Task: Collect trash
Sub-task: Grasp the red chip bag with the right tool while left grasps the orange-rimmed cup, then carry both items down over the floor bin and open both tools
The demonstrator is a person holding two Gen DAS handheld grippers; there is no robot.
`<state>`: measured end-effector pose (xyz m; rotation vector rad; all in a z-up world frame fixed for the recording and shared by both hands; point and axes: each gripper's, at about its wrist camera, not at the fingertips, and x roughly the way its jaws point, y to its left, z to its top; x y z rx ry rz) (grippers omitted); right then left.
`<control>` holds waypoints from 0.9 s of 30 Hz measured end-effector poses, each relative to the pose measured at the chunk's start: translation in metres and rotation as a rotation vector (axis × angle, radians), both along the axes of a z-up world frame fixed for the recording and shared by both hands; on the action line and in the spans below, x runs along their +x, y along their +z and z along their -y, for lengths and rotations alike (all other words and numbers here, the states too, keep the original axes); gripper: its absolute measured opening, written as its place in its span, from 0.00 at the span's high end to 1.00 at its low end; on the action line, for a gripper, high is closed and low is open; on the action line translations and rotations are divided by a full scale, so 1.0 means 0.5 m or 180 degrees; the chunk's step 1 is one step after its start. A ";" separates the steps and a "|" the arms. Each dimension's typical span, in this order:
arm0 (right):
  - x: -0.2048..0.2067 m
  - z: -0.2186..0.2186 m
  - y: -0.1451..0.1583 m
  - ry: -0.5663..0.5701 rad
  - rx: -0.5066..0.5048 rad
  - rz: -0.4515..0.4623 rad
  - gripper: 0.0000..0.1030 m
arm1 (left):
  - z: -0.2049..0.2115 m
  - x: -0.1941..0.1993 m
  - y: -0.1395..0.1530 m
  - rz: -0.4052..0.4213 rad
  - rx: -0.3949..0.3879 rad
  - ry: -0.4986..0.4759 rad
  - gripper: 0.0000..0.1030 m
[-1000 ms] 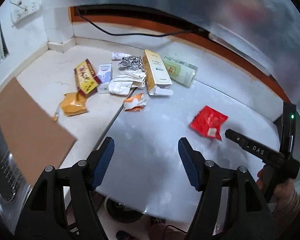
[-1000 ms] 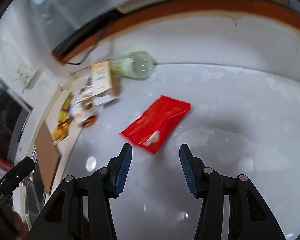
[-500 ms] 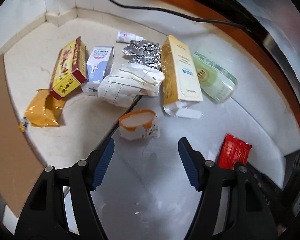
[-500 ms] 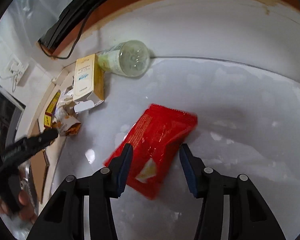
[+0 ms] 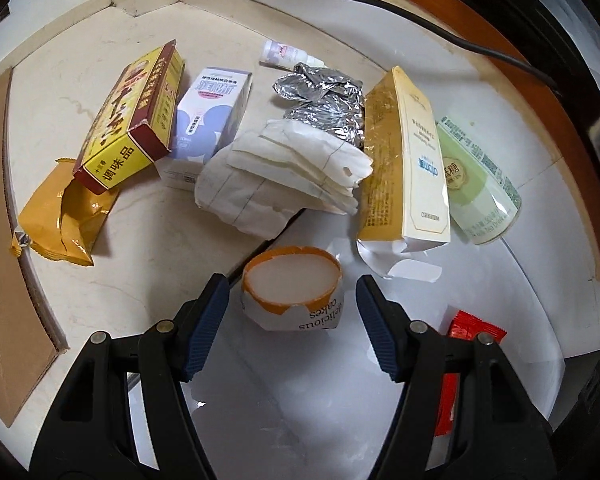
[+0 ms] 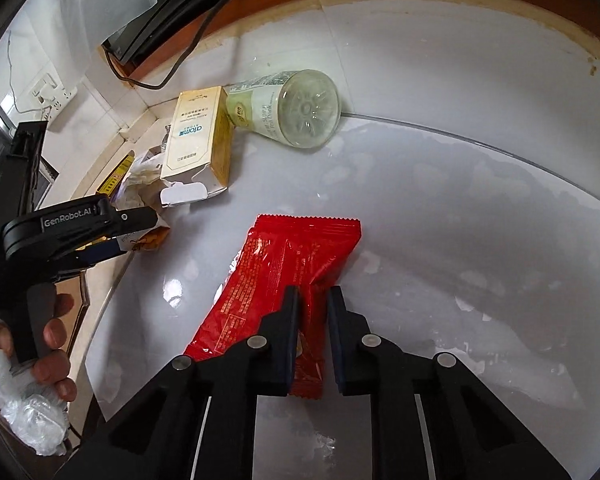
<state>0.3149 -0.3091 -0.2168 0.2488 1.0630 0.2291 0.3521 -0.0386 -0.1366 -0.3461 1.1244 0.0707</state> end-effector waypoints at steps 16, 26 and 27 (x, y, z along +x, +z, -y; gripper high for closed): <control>-0.047 -0.019 0.044 0.0099 0.0035 0.0136 0.92 | 0.028 -0.133 0.056 0.0282 0.0163 -0.0353 0.51; -0.132 -0.085 0.093 0.0302 0.0049 0.0256 0.92 | 0.013 -0.314 0.124 0.0395 0.0286 -0.0522 0.51; -0.140 -0.093 0.097 0.0323 0.0048 0.0267 0.92 | 0.007 -0.337 0.130 0.0403 0.0301 -0.0528 0.51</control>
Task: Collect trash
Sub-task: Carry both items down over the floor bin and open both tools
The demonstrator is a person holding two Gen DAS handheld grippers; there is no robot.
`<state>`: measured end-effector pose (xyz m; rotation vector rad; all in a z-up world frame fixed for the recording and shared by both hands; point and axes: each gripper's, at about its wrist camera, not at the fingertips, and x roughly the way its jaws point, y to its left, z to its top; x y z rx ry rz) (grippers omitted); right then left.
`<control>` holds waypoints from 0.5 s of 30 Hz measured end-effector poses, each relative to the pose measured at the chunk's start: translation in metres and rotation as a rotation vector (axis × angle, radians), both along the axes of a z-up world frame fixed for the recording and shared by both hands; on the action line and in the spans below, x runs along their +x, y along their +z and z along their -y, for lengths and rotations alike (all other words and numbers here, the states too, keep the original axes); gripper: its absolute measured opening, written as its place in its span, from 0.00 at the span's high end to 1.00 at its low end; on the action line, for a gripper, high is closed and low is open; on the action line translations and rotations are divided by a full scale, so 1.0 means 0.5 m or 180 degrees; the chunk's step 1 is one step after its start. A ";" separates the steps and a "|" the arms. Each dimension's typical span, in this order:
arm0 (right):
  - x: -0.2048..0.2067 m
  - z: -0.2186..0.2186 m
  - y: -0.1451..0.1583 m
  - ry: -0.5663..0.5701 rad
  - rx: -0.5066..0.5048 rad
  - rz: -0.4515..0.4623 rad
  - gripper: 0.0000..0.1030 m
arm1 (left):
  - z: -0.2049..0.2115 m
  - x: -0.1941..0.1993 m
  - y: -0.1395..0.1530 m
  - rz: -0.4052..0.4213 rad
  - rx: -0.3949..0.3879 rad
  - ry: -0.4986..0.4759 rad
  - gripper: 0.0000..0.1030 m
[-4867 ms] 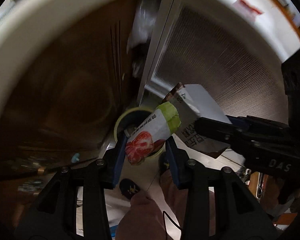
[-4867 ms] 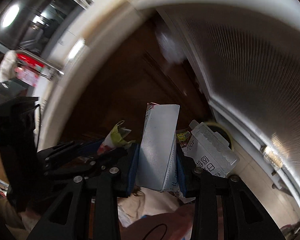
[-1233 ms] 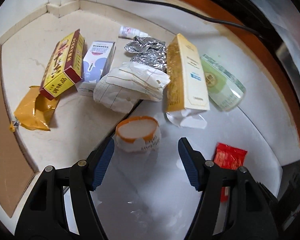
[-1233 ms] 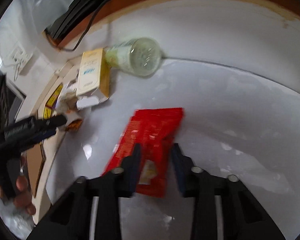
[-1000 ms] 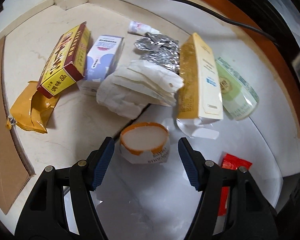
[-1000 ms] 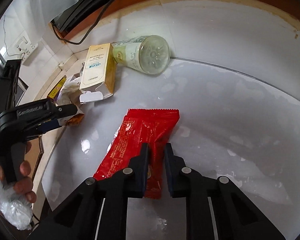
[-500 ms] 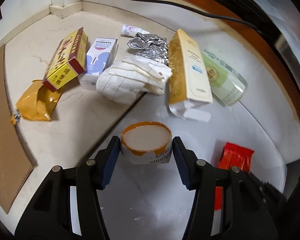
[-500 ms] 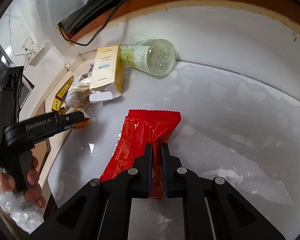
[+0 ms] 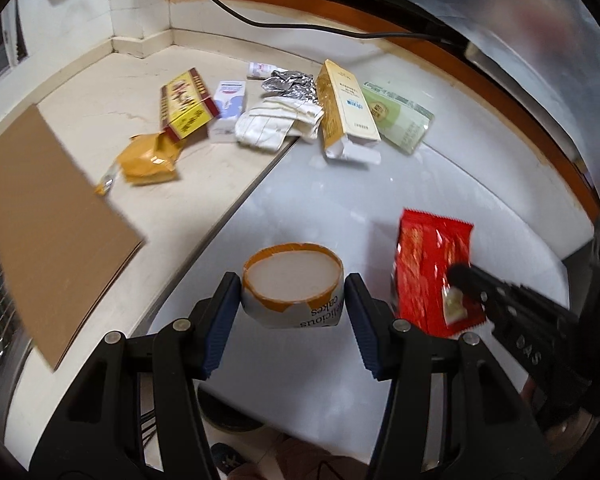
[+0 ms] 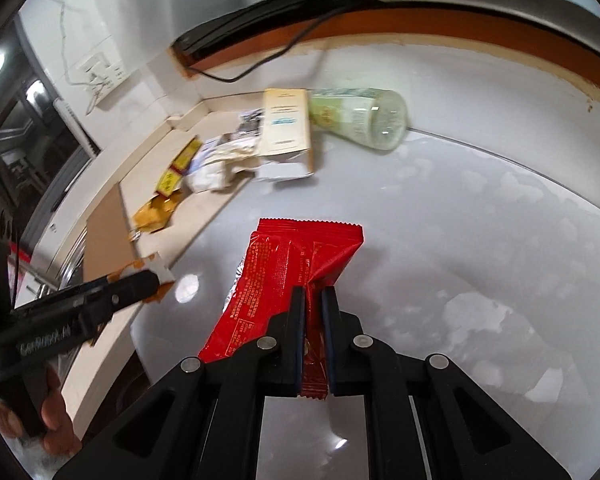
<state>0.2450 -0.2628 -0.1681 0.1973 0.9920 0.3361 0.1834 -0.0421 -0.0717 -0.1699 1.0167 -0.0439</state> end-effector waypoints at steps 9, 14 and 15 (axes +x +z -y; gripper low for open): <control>-0.104 -0.095 0.040 0.0295 -0.0038 0.0096 0.92 | -0.067 -0.143 0.012 -0.0054 -0.0005 0.0107 0.51; -0.157 -0.142 0.056 0.0458 -0.0087 0.0143 0.92 | -0.102 -0.204 0.004 -0.0107 -0.0024 0.0187 0.51; -0.172 -0.153 0.060 0.0498 -0.0097 0.0159 0.92 | -0.107 -0.216 0.002 -0.0117 -0.0019 0.0193 0.51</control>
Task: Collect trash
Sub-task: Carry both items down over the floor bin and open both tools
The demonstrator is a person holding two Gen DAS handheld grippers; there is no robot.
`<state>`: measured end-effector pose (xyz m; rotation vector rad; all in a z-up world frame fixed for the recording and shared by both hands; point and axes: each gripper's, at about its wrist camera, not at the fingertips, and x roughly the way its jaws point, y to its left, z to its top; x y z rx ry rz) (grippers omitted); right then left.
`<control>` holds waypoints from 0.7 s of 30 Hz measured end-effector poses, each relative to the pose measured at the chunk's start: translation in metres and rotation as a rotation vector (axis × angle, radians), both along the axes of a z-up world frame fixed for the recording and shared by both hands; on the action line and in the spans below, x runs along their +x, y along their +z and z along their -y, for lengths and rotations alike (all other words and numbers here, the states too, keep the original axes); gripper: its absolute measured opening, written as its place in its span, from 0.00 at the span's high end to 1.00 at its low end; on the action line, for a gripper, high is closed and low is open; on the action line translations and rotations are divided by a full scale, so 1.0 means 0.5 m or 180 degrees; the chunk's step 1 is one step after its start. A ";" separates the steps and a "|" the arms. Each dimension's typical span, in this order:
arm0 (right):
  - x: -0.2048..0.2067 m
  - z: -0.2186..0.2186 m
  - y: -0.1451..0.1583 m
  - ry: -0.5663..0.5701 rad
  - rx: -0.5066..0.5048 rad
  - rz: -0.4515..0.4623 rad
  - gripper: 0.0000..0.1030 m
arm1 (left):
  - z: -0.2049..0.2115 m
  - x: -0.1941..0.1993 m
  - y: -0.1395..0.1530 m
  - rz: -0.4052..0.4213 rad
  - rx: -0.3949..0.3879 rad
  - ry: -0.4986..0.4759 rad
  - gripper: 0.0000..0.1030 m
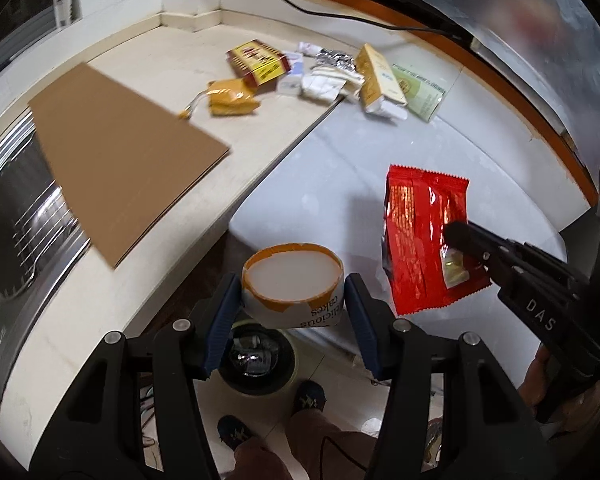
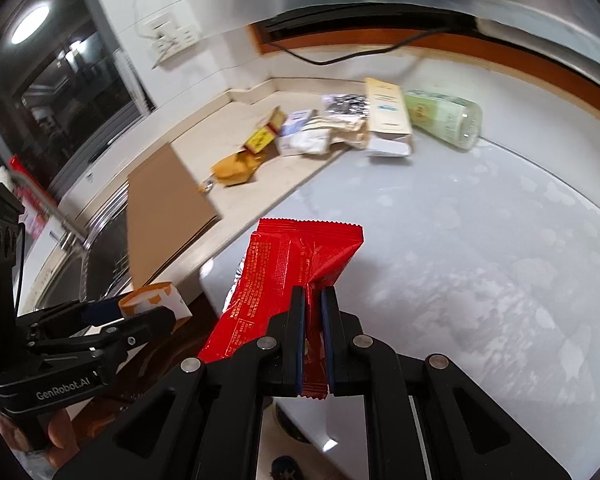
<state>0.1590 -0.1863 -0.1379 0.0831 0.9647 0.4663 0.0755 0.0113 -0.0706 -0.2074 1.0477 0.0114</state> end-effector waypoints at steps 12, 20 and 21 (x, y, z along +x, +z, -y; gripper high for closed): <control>-0.147 -0.097 -0.023 0.0423 -0.0286 0.0056 0.92 | -0.026 -0.119 -0.067 -0.0213 0.0161 -0.0037 0.51; -0.230 -0.136 -0.102 0.0681 -0.0600 0.0004 0.92 | -0.035 -0.174 -0.130 -0.0338 0.0231 -0.0099 0.51; -0.243 -0.143 -0.120 0.0716 -0.0651 -0.0030 0.92 | -0.036 -0.178 -0.139 -0.0350 0.0240 -0.0111 0.51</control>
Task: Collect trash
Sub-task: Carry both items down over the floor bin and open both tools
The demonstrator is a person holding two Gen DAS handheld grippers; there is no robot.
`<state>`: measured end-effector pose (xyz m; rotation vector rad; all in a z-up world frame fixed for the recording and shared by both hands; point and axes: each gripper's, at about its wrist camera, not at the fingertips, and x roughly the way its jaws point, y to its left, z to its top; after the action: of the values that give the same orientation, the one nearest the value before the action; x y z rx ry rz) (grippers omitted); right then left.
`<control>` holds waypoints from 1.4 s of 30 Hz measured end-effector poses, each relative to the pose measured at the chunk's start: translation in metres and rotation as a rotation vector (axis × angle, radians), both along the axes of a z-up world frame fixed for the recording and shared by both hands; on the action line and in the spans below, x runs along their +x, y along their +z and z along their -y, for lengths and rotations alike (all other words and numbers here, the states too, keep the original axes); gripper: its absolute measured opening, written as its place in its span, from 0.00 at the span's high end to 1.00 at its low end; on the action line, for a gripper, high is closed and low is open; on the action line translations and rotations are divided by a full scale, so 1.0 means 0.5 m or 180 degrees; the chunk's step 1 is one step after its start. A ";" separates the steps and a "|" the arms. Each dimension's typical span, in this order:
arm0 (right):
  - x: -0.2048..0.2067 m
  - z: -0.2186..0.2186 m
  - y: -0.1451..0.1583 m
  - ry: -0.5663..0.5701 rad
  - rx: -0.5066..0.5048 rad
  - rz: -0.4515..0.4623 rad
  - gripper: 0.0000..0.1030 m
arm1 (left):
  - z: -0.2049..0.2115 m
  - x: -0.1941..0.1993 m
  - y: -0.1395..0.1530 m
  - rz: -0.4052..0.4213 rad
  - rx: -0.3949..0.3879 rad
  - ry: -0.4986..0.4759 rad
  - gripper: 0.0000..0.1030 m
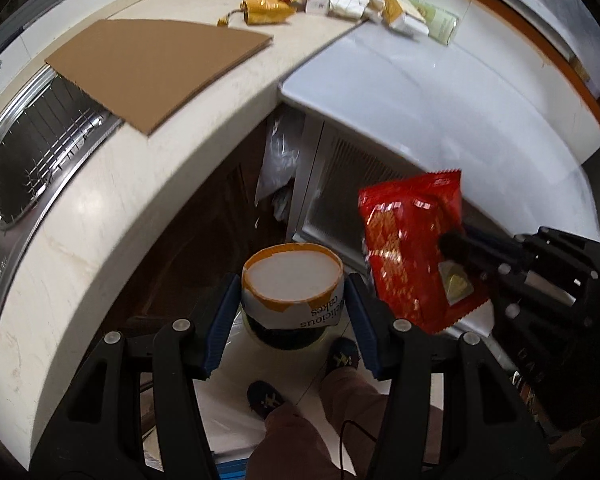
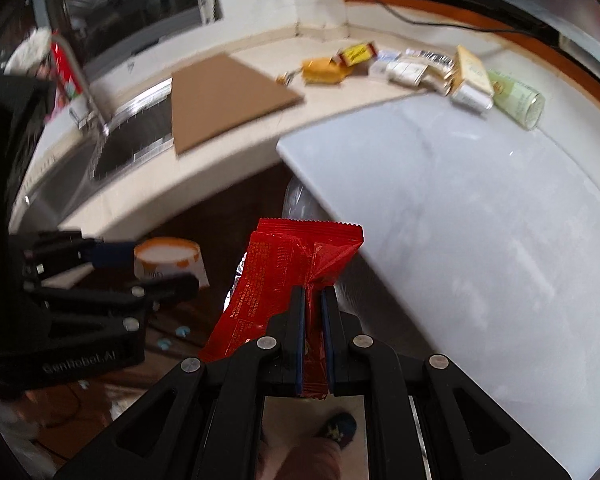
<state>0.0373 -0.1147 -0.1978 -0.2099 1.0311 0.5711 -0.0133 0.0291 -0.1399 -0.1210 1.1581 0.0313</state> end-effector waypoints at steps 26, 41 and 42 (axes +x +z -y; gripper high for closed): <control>-0.024 -0.038 -0.692 -0.0048 -0.0569 -0.0766 0.92 | -0.027 0.018 -0.624 -0.0529 -0.0175 0.0130 0.51; 0.043 -0.054 -0.919 -0.0182 -0.0515 -0.1024 0.71 | -0.046 0.029 -0.784 -0.0784 -0.0227 0.0173 0.24; 0.041 -0.052 -0.918 -0.0196 -0.0512 -0.1020 0.69 | -0.046 0.030 -0.783 -0.0791 -0.0219 0.0173 0.24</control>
<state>0.0580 -0.0889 -0.6568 -0.2318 1.3920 0.4746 0.0017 0.0523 -0.5315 -0.2143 1.4046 0.0558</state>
